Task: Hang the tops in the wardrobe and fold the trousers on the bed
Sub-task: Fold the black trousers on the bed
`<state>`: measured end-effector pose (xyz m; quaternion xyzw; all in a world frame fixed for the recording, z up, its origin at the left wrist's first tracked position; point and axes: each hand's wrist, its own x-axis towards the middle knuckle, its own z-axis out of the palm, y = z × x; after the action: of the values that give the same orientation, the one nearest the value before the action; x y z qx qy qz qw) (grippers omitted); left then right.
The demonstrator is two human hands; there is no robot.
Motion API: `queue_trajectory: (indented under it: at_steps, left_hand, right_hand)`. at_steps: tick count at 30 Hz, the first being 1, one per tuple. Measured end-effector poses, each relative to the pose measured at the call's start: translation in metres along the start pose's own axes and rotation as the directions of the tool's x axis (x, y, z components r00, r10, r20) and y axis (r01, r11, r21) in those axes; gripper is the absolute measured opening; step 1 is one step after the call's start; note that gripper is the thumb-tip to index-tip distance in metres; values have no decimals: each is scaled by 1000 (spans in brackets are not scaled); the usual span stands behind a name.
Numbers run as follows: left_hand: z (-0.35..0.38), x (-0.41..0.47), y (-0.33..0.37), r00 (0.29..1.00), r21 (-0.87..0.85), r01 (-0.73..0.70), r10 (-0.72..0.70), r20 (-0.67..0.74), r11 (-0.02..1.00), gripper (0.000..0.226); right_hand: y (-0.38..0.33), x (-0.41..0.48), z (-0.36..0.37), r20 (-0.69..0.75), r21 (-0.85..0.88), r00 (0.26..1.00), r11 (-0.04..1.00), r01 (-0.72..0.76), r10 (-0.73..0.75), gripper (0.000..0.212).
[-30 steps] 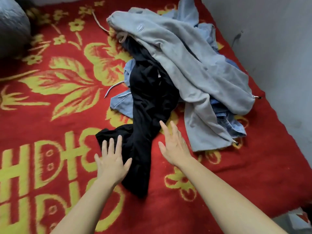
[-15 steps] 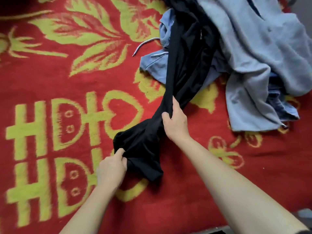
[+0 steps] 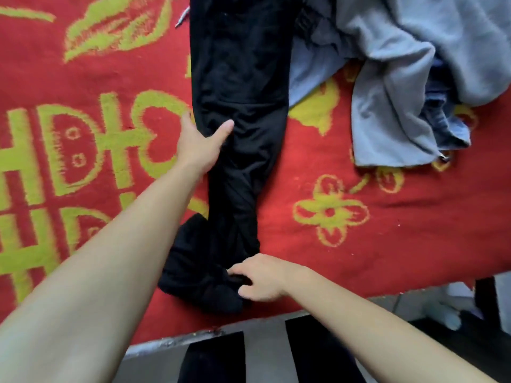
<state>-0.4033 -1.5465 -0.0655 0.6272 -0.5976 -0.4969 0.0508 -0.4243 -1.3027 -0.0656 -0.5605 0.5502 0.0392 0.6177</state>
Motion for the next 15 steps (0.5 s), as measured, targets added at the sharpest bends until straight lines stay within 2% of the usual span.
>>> queue_trajectory:
  at_steps: [1,2,3,4,6,7,8,9,11,12,13,15]
  left_hand:
    - [2,5,-1,1000,54,-16,16,0,998,83]
    - [3,7,-3,1000,82,-28,28,2,996,72]
    - [4,6,-7,999,69,-49,48,17,996,59]
    - [5,2,-13,996,66,-89,88,25,994,48]
    - [5,-14,-28,971,235,-222,236,-33,946,36]
    - [3,-24,-36,944,363,-283,326,-59,887,31]
    - [-2,-33,-45,912,476,-342,409,-41,810,25]
    - [-8,-42,-55,881,563,-405,472,30,720,22]
    - [-25,-59,-76,844,656,-504,483,235,562,31]
    - [-34,-66,-86,850,667,-511,434,299,542,35]
    - [-43,-72,-93,873,667,-483,367,320,567,39]
    - [-59,-80,-102,935,623,-351,219,281,700,39]
  right_hand:
    - [2,-2,-2,-3,9,1000,999,-31,31,47]
    - [5,-3,-7,-74,33,994,996,-78,80,44]
    - [8,-3,-15,-219,79,965,988,-131,145,50]
    - [10,0,-26,-390,141,893,973,-184,225,57]
    - [14,8,-54,-653,359,639,909,-211,406,50]
    - [17,14,-70,-710,486,499,859,-163,497,38]
    - [22,21,-87,-725,584,390,807,-90,568,29]
    - [25,27,-104,-723,639,324,769,-25,611,30]
    - [30,37,-137,-717,676,272,735,51,642,56]
    - [30,41,-151,-711,688,274,721,82,647,69]
    - [27,46,-164,-695,706,302,698,118,652,80]
    - [20,55,-180,-665,730,395,662,167,634,88]
